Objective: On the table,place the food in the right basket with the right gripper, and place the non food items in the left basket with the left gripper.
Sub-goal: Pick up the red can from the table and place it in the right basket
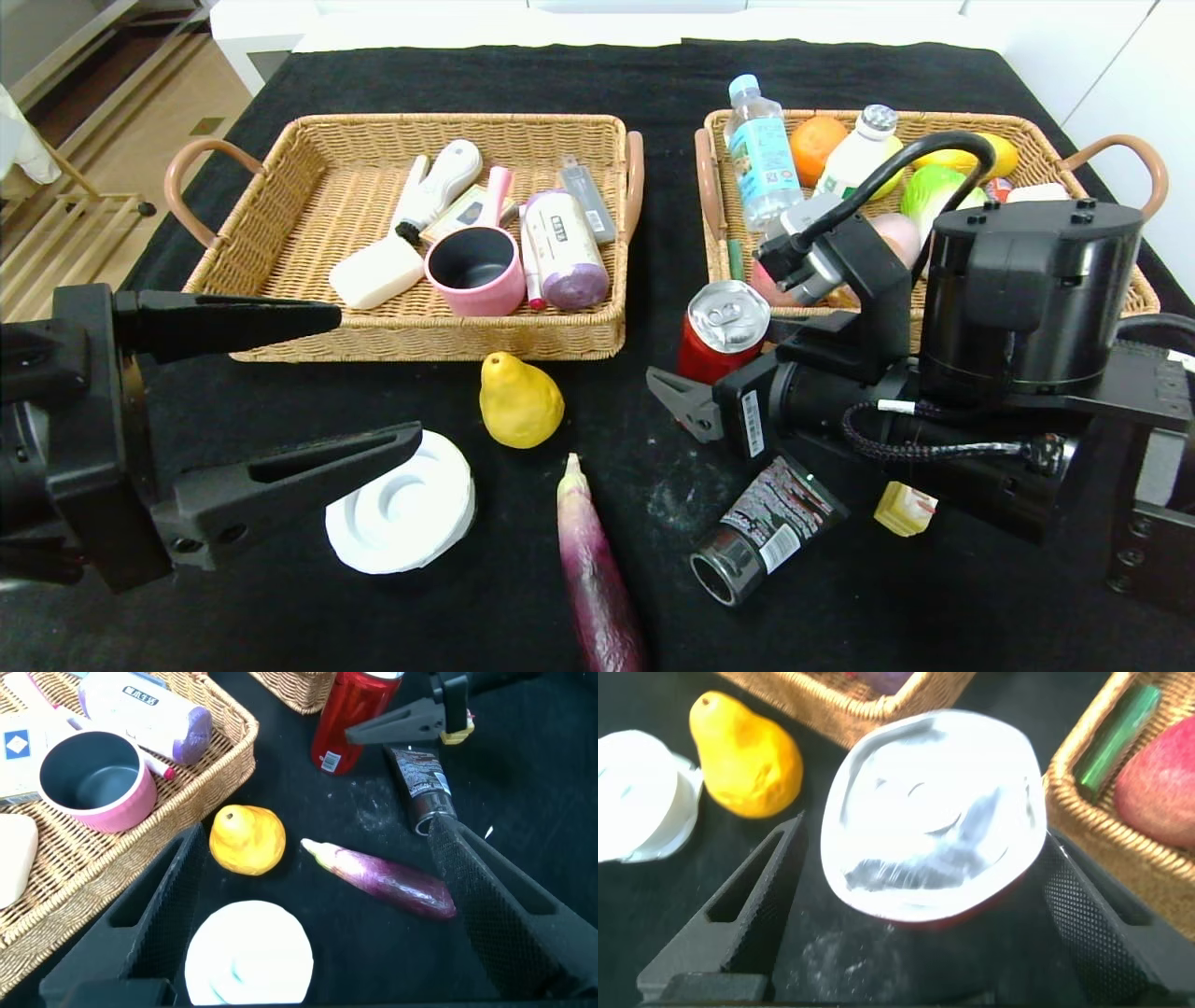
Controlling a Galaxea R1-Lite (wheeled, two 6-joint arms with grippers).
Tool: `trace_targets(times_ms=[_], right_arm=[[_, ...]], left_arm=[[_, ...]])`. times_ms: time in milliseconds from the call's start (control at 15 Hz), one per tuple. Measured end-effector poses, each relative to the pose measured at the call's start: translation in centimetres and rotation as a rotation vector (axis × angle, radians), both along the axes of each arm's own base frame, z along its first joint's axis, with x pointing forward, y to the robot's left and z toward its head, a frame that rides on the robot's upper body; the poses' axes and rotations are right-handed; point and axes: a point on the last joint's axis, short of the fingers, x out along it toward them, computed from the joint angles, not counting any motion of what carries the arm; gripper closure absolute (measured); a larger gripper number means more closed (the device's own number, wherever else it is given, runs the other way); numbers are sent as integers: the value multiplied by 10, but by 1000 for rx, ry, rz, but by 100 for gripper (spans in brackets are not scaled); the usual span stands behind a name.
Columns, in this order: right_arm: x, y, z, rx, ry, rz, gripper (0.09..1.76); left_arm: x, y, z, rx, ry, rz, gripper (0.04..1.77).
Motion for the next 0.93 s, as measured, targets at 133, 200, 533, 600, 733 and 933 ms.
trace_targets(times_ms=[133,200,533,600,733,933], right_arm=[[3,1,1,4,-4,-5,14],[4,2,0,4,-3,-7,14],[11,5,-1,30,-25,-14,14],[12,5,-2,29,-24,-16,14],[14,5,-2,31,-26,-19,14],[15,6,-1,34,-28,-20,14]], left_arm=[[0,0,0,0,-1,0,9],[0,0,0,0,-1,0,9],[0,0,0,0,1,-1,9],[0,0,0,0,1,-1,9],[0,0,0,0,1,-1,9],[0,0,-1,1,3,-2,9]])
